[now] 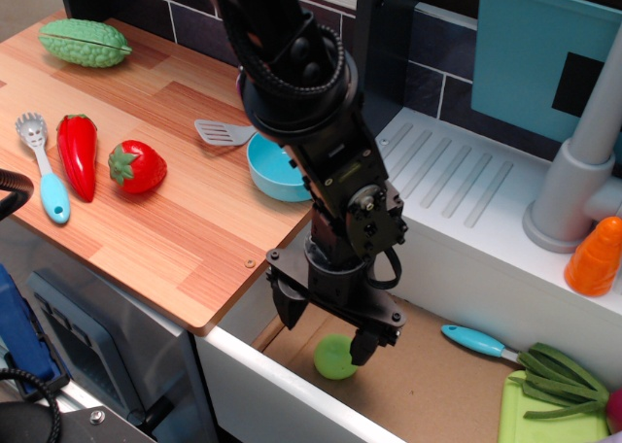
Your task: Put pear in bowl
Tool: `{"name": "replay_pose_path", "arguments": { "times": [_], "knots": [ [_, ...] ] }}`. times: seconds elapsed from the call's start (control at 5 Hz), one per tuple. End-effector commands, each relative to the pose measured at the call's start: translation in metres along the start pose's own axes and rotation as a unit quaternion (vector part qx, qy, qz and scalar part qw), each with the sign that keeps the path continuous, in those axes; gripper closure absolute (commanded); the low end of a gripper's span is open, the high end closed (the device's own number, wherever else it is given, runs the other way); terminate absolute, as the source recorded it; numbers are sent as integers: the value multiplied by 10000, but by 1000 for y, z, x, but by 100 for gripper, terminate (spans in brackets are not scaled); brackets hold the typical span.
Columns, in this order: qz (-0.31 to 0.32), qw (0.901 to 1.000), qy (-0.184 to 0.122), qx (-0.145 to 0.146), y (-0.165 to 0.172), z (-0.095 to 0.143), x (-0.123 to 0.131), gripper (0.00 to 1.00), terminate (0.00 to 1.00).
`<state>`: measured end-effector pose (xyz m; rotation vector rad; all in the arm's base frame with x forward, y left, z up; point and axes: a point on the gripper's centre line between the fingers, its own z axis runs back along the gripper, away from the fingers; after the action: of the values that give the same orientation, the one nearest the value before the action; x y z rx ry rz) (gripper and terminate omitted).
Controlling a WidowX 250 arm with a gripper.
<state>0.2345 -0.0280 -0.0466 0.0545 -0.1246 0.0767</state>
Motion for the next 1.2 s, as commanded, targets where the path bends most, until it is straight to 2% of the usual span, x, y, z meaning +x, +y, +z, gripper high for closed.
{"name": "replay_pose_path", "arguments": {
  "times": [0.0,0.6,0.8,1.0],
  "knots": [
    [5,9996,-172,-211,1,-10,4,0,0],
    [-91,9979,-418,-493,-2,-31,10,0,0],
    [-4,9981,-398,-475,-5,-32,18,100,0],
    [24,9987,-294,-415,-9,-21,26,100,0]
  ]
}}
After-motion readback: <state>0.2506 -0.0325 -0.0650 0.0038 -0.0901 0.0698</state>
